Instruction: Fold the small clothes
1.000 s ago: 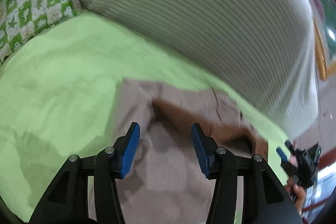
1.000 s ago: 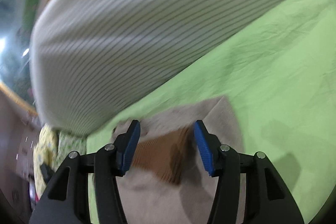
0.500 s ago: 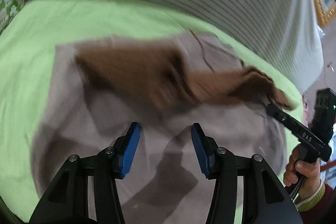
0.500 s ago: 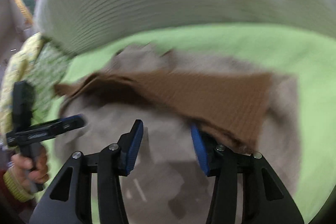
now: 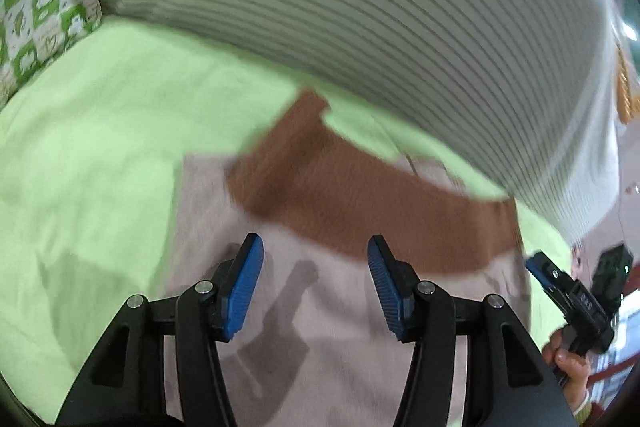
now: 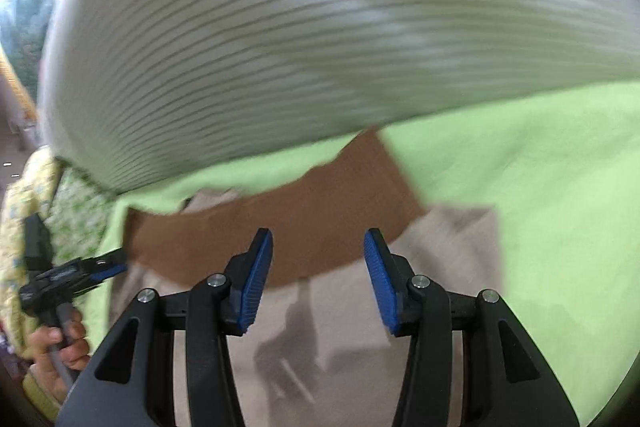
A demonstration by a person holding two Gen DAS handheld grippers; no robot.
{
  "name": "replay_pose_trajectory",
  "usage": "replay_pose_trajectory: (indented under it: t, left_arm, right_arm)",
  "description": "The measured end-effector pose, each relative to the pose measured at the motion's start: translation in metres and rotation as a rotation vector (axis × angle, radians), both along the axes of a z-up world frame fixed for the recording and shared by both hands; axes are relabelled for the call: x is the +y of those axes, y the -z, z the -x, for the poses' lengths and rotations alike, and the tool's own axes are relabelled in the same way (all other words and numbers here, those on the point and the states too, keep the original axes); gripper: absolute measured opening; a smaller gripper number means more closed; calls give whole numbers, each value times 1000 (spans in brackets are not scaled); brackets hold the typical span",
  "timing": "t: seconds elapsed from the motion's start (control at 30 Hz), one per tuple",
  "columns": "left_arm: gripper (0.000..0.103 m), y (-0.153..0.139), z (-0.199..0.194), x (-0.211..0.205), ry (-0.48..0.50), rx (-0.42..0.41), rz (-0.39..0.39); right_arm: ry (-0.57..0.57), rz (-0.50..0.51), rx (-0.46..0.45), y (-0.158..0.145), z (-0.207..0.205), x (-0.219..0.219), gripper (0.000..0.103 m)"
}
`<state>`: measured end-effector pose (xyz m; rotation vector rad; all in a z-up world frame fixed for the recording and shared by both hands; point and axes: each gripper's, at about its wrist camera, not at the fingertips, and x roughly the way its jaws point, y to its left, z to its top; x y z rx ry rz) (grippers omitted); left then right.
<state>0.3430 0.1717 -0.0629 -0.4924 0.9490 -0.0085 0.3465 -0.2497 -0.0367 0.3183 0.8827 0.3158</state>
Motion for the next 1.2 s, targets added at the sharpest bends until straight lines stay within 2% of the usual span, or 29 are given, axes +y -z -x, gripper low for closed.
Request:
replay_pose_trajectory:
  t: [0.1,0.2,0.3,0.33,0.4,0.43,0.47,0.5,0.53,0.57,0.63,0.7,0.77,0.8,0.83,0.87,0.9,1.0,1.03,1.1,1.2]
  left_arm:
    - [56,7,26,-24,66,20,41]
    - [56,20,46,-44,115,55,-18]
    - [56,28,51,-38,94,64,-46]
    - [55,31,50,-32,73,65,-63]
    - [54,32,53,-20,36,71,-88]
    - [53,31,54,-14,19,74,-76]
    - [54,26,58,-4,-5,66,-47]
    - [54,23,61,2,-18,60,-43]
    - [57,18,66,7,-34,51,-50]
    - [62,14,73,11,-46,39,-66]
    - [65,17,82,17,-62,48,-95]
    - [65,28,83,25,-89,91,-124]
    - [68,44,82,34,-135,144,-164]
    - [69,50,83,39,-141,151,-142]
    - [70,52,87,45,-160,152,-97]
    - [70,50,90,47,-178,153,-79]
    - [69,48,95,49,-196,152,-67]
    - [70,42,113,51,-221,165,-47]
    - [70,42,120,50,-226,173,-35]
    - [71,44,138,48,-233,190,7]
    - [72,50,161,49,-263,221,43]
  right_arm:
    - [-102,-55,33,9,24,19,49]
    - [-243,-59,70,19,34,52,49]
    - [-366,1,114,32,32,82,49]
    - [-356,56,136,38,27,85,47]
    - [-232,184,131,46,13,80,47]
    - [-153,207,128,45,7,67,44]
    - [-90,168,133,43,1,55,44]
    - [-37,84,142,39,0,39,44]
    - [-8,25,144,34,2,27,45]
    - [0,12,133,28,7,21,45]
    - [-26,26,87,14,26,11,45]
    - [-37,30,90,15,44,3,45]
    - [5,141,128,24,57,-14,45]
    - [46,223,148,31,62,-24,44]
    - [79,238,153,35,66,-37,40]
    - [100,197,146,34,71,-50,36]
    - [124,154,145,31,75,-61,36]
    - [197,179,110,12,85,-71,39]
    - [205,157,95,7,88,-74,39]
    - [194,87,85,0,94,-66,39]
    - [139,48,77,-3,99,-36,39]
